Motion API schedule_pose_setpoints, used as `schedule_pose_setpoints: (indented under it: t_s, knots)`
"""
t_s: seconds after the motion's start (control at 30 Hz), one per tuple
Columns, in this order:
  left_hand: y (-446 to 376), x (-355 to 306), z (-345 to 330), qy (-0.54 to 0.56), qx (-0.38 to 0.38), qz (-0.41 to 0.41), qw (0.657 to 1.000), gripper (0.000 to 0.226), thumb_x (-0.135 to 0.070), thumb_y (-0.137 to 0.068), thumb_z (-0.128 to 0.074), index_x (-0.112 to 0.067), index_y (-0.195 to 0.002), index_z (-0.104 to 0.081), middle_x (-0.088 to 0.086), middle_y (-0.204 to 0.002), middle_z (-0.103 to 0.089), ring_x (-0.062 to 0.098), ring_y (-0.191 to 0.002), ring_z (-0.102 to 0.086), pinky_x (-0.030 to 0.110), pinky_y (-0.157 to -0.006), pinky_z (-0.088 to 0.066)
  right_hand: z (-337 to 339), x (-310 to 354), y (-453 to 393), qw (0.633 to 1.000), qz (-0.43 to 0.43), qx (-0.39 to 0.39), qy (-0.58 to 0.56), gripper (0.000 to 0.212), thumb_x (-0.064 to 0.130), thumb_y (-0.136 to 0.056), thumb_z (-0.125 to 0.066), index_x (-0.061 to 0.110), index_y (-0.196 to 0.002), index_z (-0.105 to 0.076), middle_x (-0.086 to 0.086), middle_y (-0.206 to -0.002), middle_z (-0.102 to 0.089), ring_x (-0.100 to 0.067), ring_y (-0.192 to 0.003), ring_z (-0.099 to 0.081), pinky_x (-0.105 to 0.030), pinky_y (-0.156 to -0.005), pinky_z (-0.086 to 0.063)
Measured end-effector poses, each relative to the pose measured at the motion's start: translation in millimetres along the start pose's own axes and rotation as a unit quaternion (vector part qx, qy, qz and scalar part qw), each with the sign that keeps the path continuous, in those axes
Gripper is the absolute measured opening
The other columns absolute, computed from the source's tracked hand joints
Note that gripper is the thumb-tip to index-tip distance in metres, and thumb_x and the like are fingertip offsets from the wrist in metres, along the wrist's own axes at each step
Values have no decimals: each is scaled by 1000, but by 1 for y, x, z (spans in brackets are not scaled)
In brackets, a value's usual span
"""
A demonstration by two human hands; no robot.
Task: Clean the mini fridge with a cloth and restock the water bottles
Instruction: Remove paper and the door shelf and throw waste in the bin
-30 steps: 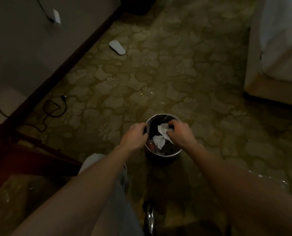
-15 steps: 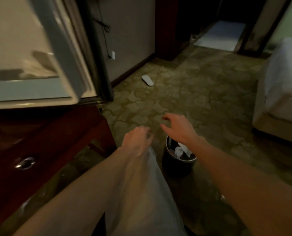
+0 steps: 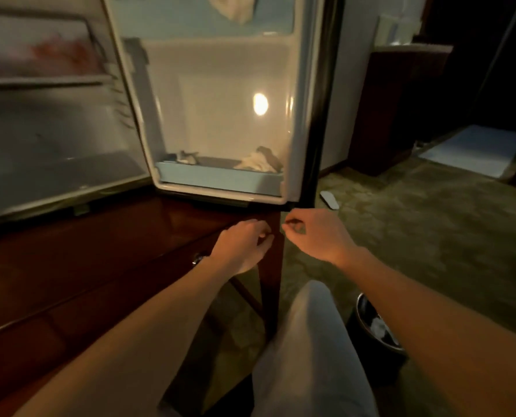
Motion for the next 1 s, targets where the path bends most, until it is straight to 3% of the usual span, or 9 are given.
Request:
schedule_pose_setpoints:
  t_s: [0.2,0.3,0.37,0.47,0.57,0.67,0.73,0.8,1.0]
  knots:
    - [15,24,64,-27,-73,21,997,22,-43,-96,-46,-30,-104,-62,-7,-107,-65,21,-99,-62,42,-80,-53,17,60,-21,991,126,-48,-12,13,26,-89,-65,15,-95,-69,-1,-77,-68,-20,-74,-65,-27,-65,-49]
    - [16,37,90,-45,-107,12,993,22,-40,-97,-45,-25,-101,-61,-3,-103,-64,23,-94,-62,40,-74,-53,31,81,-47,984,162,-68,-18,22,17,-92,-60,13,-113,-65,-5,-107,-67,-23,-102,-61,-33,-88,-49]
    - [12,45,105,-56,-134,1,989,22,-34,-97,-47,-24,-108,-62,-2,-110,-62,24,-101,-60,38,-76,-51,42,92,-67,988,148,-53,3,34,14,-96,-52,16,-130,-56,-5,-130,-57,-22,-124,-48,-37,-106,-38]
    - [1,56,124,-83,-160,2,984,32,-24,-98,-49,-24,-129,-57,2,-132,-53,25,-119,-52,41,-92,-48,50,102,-97,991,110,0,79,48,4,-97,-46,20,-141,-45,0,-145,-46,-21,-134,-37,-36,-110,-32]
    - [-14,65,139,-107,-142,24,984,43,-20,-100,-45,-27,-142,-46,5,-147,-39,29,-133,-39,47,-108,-38,44,101,-125,989,82,60,109,58,-2,-92,-47,26,-142,-43,-1,-146,-45,-26,-132,-42,-45,-105,-41]
    - [-34,78,149,-133,-83,51,986,42,-24,-103,-38,-30,-144,-43,8,-153,-32,34,-138,-34,50,-113,-32,33,105,-144,978,83,136,134,48,-2,-91,-48,21,-133,-53,-9,-136,-53,-31,-119,-53,-38,-94,-45]
    - [-46,88,152,-149,-31,74,986,40,-30,-104,-32,-30,-140,-48,10,-147,-42,35,-130,-41,50,-108,-38,26,107,-152,968,87,184,150,44,-8,-89,-44,17,-122,-60,-11,-121,-59,-29,-105,-58,-31,-79,-43]
    - [-56,95,153,-169,19,93,981,39,-34,-104,-28,-28,-135,-52,9,-135,-54,34,-122,-46,49,-102,-42,19,105,-160,962,83,217,145,46,-10,-88,-41,14,-121,-62,-9,-117,-62,-28,-100,-58,-30,-78,-43]
    - [-84,105,150,-191,-31,117,974,46,-44,-102,-31,-17,-122,-63,11,-127,-61,34,-123,-47,46,-102,-38,19,94,-183,960,59,259,91,37,-6,-89,-49,9,-116,-69,-11,-115,-67,-23,-99,-60,-31,-84,-48]
Point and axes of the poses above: each hand's wrist, its own y-axis away from the middle knuckle, its own z-axis out of the back of the hand, x = y × z, the point moved 2 cm from there along -y, towards the middle knuckle
